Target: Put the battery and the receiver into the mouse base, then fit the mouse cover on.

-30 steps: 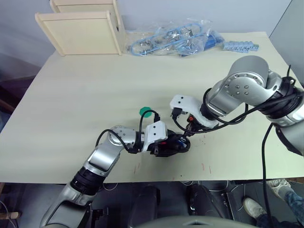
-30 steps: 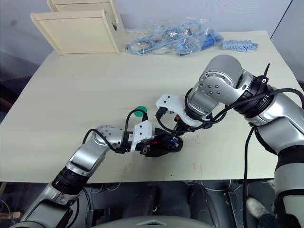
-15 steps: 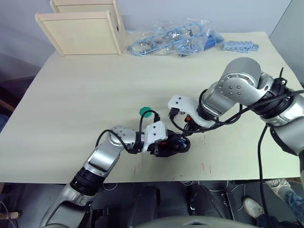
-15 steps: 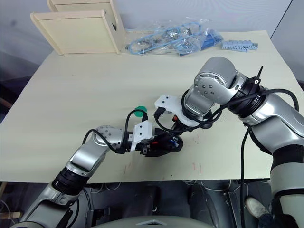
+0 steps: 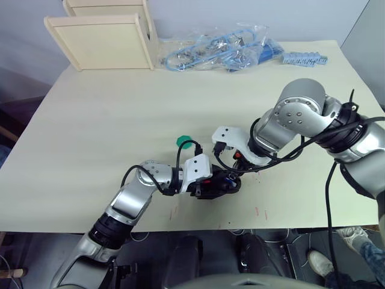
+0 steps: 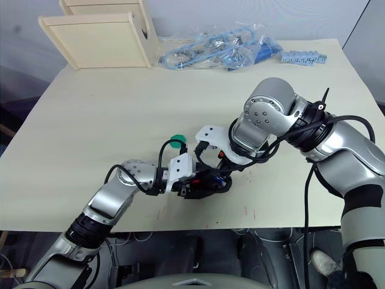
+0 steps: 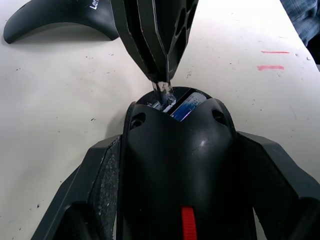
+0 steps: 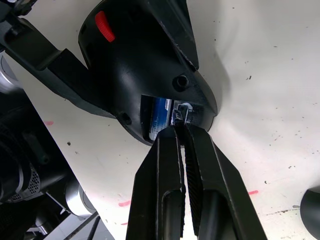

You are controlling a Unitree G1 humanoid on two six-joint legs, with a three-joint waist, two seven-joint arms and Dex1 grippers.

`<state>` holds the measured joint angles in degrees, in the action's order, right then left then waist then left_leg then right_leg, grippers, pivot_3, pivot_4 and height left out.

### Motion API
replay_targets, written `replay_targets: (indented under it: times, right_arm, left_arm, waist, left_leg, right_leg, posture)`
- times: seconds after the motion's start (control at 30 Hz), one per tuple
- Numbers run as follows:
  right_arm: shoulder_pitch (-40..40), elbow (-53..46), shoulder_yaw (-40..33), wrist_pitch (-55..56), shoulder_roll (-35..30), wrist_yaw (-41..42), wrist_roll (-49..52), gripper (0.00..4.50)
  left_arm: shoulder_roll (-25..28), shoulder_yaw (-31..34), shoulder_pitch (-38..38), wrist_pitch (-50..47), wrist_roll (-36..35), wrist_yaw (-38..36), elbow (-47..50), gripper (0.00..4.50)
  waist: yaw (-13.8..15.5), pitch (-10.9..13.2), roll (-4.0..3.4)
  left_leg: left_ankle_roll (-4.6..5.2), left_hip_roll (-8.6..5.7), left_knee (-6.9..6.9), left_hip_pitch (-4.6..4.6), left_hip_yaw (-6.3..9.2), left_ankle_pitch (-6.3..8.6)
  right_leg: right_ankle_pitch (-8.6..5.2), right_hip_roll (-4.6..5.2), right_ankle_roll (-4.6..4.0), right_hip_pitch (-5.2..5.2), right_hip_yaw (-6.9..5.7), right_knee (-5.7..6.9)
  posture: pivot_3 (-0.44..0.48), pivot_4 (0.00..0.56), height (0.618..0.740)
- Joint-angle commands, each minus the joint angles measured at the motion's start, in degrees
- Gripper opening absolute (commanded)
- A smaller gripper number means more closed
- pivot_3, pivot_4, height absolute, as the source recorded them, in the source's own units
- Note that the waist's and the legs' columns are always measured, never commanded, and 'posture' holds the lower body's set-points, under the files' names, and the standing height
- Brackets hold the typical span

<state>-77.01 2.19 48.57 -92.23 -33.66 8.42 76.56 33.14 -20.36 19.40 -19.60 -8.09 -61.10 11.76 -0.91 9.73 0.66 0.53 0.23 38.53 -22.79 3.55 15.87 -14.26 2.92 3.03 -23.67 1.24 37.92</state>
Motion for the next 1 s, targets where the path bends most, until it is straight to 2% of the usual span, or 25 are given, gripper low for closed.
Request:
replay_targets:
  times: [0.03, 0.5, 1.0]
  right_arm:
    - [0.31, -0.06, -1.31, -0.27, -0.06, -0.68, 0.60, 0.00]
    - [2.13, 0.24, -1.53, -0.27, 0.54, -1.59, -1.95, 0.00]
    - [3.42, -0.94, -1.31, -0.27, 1.99, -5.70, -0.07, 0.00]
  left_arm:
    - [0.39, -0.58, -0.69, 0.06, 0.23, -0.11, 1.20, 2.92]
    - [0.47, -0.53, -1.13, 0.29, 0.27, 0.18, 1.30, 2.92]
    - [0.15, -0.59, -1.09, 0.12, 0.27, 0.64, 1.28, 2.92]
  waist:
    - [-0.01, 0.00, 0.00]
    - [-0.08, -0.01, -0.01]
    - [-0.16, -0.03, -0.02]
  left_leg:
    - [0.00, 0.00, 0.00, 0.00, 0.00, 0.00]
    - [0.00, 0.00, 0.00, 0.02, -0.01, 0.00]
    - [0.00, 0.00, -0.01, 0.06, 0.00, 0.00]
  right_leg:
    - [0.00, 0.00, 0.00, 0.00, 0.00, 0.00]
    - [0.00, 0.00, 0.00, 0.00, 0.00, 0.01]
    - [0.00, -0.01, 0.00, 0.01, 0.01, 0.02]
  posture:
    - [0.000, 0.150, 0.740]
    - [0.000, 0.150, 0.740]
    - [0.000, 0.150, 0.740]
